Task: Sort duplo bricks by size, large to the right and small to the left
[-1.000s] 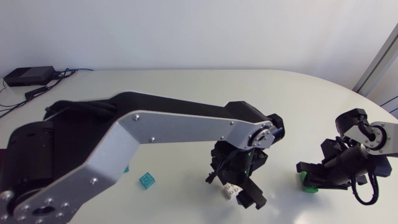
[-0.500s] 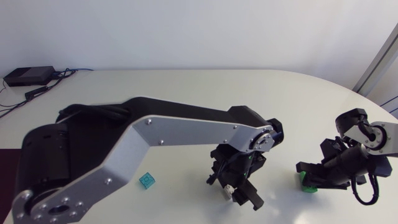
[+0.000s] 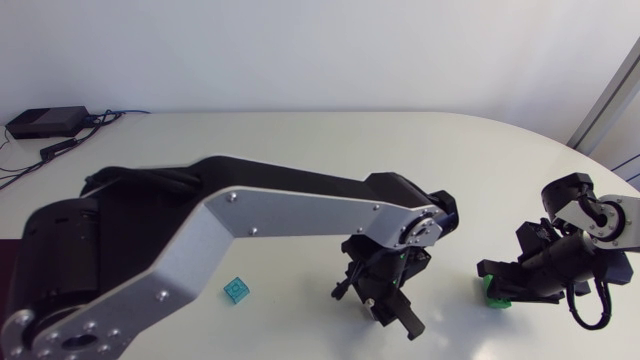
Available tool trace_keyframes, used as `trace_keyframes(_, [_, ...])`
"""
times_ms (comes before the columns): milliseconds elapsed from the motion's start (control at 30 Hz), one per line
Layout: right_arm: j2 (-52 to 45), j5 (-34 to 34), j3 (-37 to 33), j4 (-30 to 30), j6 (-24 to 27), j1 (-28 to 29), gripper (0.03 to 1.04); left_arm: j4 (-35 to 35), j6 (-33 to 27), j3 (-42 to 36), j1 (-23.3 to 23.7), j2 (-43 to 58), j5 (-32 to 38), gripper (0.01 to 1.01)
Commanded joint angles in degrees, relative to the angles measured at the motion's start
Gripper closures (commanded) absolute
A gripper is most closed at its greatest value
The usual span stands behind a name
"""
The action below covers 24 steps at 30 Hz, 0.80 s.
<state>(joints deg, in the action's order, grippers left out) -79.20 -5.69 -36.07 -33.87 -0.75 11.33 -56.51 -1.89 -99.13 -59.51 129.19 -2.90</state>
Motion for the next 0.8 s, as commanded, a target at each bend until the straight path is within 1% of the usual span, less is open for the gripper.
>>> trace_keyframes(0, [0.62,-0.28,1.89,-0.59,0.84,0.44,0.72,0.17,-0.83,4.03,1.59,-3.77,1.05,0.748])
trace_keyframes(133, [0.62,-0.28,1.97,-0.59,0.93,0.44,0.72,2.28,-2.33,11.86,6.33,-10.53,3.25,0.748])
trace_keyframes(267, [0.62,-0.28,1.97,-0.59,0.93,0.44,0.72,5.89,-4.61,22.67,13.54,-16.69,3.77,0.748])
trace_keyframes(367, [0.62,-0.28,1.80,-0.67,0.93,0.44,0.72,9.05,-6.02,30.23,18.11,-20.64,3.69,0.746])
trace_keyframes(467, [0.62,-0.28,1.89,-0.67,0.84,0.36,0.72,11.86,-7.07,36.47,19.78,-24.33,3.51,0.746])
trace_keyframes(567, [0.62,-0.28,1.97,-0.50,0.75,0.27,0.72,13.27,-7.60,40.60,21.01,-26.62,3.25,0.746])
trace_keyframes(767, [0.71,-0.19,2.06,-0.50,0.49,0.01,0.72,14.85,-9.89,45.87,24.09,-29.25,2.98,0.746])
